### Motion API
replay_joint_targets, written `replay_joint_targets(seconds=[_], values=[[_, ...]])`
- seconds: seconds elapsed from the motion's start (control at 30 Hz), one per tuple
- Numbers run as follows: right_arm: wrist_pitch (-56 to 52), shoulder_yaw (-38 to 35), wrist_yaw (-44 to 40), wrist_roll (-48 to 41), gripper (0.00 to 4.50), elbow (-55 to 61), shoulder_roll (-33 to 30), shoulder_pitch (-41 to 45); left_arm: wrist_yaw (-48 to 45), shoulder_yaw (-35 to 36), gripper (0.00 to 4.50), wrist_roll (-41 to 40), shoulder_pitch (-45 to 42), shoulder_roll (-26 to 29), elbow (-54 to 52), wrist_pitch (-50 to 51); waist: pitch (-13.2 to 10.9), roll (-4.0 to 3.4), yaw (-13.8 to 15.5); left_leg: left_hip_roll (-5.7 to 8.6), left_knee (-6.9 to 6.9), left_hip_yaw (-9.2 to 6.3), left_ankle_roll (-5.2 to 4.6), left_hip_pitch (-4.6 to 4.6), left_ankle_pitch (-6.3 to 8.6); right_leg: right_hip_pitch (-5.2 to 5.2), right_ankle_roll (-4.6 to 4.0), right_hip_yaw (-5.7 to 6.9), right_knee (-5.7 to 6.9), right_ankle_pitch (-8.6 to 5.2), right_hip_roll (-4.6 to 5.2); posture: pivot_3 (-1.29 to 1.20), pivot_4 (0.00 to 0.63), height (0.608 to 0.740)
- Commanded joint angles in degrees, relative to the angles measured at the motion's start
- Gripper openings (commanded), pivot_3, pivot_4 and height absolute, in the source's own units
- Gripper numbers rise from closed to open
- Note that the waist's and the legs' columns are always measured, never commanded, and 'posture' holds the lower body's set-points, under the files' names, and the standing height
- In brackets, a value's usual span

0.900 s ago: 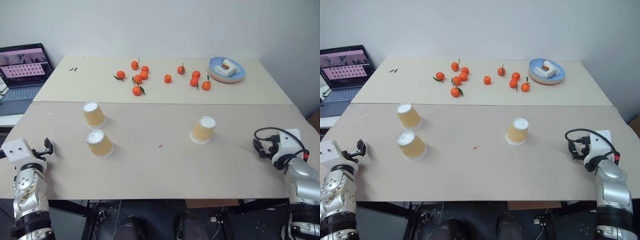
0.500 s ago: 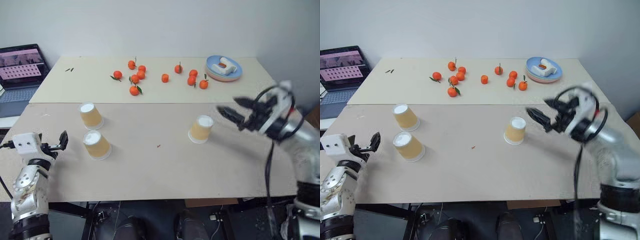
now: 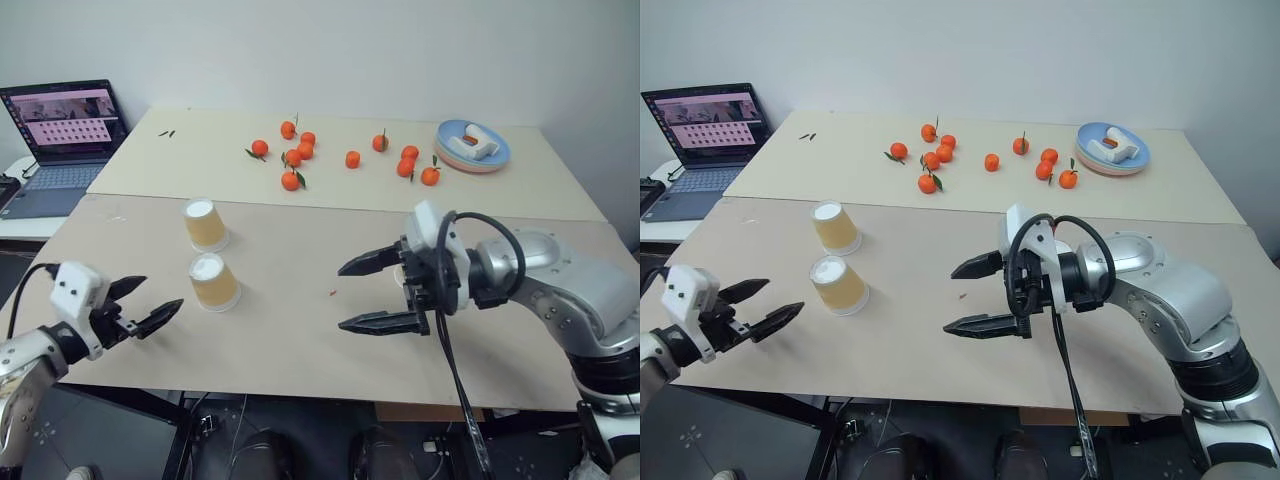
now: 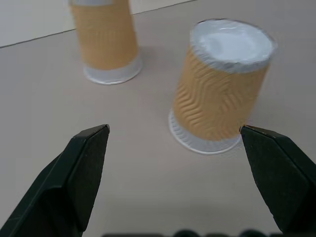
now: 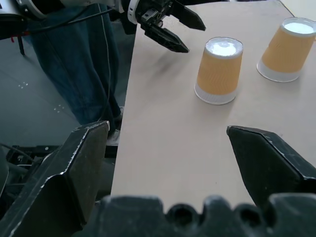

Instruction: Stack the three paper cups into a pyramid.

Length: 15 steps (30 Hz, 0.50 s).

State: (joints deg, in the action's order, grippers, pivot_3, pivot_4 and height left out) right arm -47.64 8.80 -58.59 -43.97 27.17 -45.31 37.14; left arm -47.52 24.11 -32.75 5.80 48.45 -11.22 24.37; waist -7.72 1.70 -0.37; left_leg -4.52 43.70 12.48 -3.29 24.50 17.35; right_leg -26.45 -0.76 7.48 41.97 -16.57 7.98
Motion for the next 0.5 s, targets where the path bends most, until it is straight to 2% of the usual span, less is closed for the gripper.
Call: replay_joint_targets(seconds=[0.03, 0.27, 0.5], values=[[1.9, -1.0, 0.8, 1.5, 4.48, 0.3, 1.1, 0.4, -3.6, -4.0, 4.50, 1.5, -7.6, 2.5, 3.0, -0.6, 0.0, 0.00, 0.0, -0.01, 0.04, -0.01, -0.01, 0.05, -0.01, 0.00, 0.01, 0.10, 0.02, -0.01, -0.15, 0.00, 0.150, 0.680], [1.3, -3.2, 3.2, 2.3, 4.48, 2.4, 1.2, -2.0, -10.0, -14.0, 4.50, 6.0, -21.8, 1.3, 11.2, -3.4, 0.0, 0.01, -0.3, 0.01, 0.07, 0.00, -0.02, 0.18, -0.01, -0.04, 0.06, 0.03, 0.00, -0.03, -0.42, 0.00, 0.150, 0.680], [0.6, -5.1, 6.1, 2.1, 4.48, 4.5, 0.5, -3.9, -13.9, -18.0, 4.50, 8.6, -29.3, -0.2, 18.3, -5.5, 0.0, 0.01, -0.7, 0.01, 0.08, 0.05, -0.02, 0.20, -0.01, -0.12, 0.09, -0.10, 0.04, -0.05, -0.49, 0.00, 0.150, 0.680]])
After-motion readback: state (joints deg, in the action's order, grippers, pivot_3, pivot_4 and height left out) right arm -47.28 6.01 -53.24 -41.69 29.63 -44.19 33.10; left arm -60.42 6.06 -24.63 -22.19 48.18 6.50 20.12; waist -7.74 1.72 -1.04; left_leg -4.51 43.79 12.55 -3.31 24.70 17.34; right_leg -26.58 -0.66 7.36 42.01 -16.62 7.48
